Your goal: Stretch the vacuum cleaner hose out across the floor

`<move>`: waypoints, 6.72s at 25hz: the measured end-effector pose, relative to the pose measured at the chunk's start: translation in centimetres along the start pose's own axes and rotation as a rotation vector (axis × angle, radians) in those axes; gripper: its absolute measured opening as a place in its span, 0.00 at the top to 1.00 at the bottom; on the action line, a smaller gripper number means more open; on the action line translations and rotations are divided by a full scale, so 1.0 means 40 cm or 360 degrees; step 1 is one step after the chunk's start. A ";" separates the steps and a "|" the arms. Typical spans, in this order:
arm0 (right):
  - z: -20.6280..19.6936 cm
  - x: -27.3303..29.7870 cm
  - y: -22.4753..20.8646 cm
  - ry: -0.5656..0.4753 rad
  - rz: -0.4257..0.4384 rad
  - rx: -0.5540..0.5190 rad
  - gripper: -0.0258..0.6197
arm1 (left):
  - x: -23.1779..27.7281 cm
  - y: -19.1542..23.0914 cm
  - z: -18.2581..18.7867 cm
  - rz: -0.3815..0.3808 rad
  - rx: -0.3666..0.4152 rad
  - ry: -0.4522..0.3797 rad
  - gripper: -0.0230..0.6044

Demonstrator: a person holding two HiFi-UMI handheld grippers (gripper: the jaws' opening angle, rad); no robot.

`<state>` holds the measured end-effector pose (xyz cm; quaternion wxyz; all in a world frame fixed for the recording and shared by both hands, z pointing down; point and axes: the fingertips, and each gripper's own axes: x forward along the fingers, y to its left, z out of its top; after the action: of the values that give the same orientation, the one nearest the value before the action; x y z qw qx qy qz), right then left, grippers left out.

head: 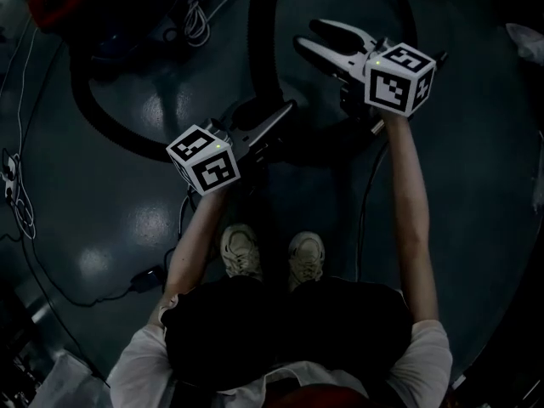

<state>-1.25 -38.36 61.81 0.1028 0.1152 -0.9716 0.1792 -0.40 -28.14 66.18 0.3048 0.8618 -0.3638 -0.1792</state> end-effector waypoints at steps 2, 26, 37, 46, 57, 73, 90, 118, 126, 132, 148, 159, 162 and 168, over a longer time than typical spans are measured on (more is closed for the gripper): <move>-0.125 -0.005 0.065 0.0362 0.0128 -0.0247 0.63 | 0.004 -0.002 0.038 -0.0003 0.0106 0.0014 0.67; -0.630 -0.138 0.184 0.1542 0.0743 -0.0763 0.63 | -0.025 0.058 0.087 0.0098 -0.0023 -0.0122 0.67; -0.609 -0.057 0.219 0.1232 0.0620 -0.0299 0.68 | -0.064 0.161 0.104 0.0490 0.0171 0.0005 0.59; -0.466 -0.052 0.299 0.1086 0.0446 -0.0170 0.68 | -0.106 0.135 0.216 0.0433 -0.0015 -0.0314 0.57; -0.025 -0.129 0.435 0.0800 0.0461 0.0167 0.67 | 0.022 -0.096 0.573 0.0309 -0.0175 -0.0414 0.54; 1.119 -0.379 0.890 0.0241 0.0446 0.0626 0.70 | 0.172 -0.877 1.441 0.0252 -0.0411 -0.0268 0.50; 1.552 -0.646 0.791 -0.0314 -0.0161 0.0762 0.70 | 0.115 -1.502 1.503 0.0303 0.0868 -0.0212 0.51; 1.540 -0.954 0.933 -0.0958 -0.0654 0.0711 0.70 | 0.096 -1.589 1.009 0.0022 -0.1743 -0.0319 0.51; 1.467 -0.957 1.104 -0.1098 -0.0693 0.0786 0.70 | -0.068 -1.571 0.987 0.0076 -0.2083 -0.0607 0.51; 1.452 -0.987 1.218 -0.1141 -0.0710 0.0687 0.70 | -0.100 -1.593 0.990 0.0043 -0.2021 -0.0588 0.51; 1.253 -1.223 1.627 -0.1303 -0.0721 0.0712 0.70 | -0.229 -1.878 0.881 -0.0369 -0.1792 -0.0599 0.49; 1.000 -1.481 2.274 -0.1478 -0.0390 0.1101 0.70 | -0.657 -2.436 0.696 -0.0706 -0.1306 -0.0537 0.52; 0.876 -1.382 2.569 -0.0938 -0.0033 0.0992 0.70 | -0.799 -2.457 0.720 -0.0625 -0.1290 -0.0604 0.56; 0.903 -1.514 2.990 -0.0829 0.0031 0.0298 0.70 | -1.124 -2.645 0.754 -0.0816 -0.1017 -0.0476 0.58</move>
<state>19.53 68.30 -24.63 -0.1633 0.1571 -0.9456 0.2334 8.19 51.18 -21.90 0.4457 0.7511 -0.1045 -0.4757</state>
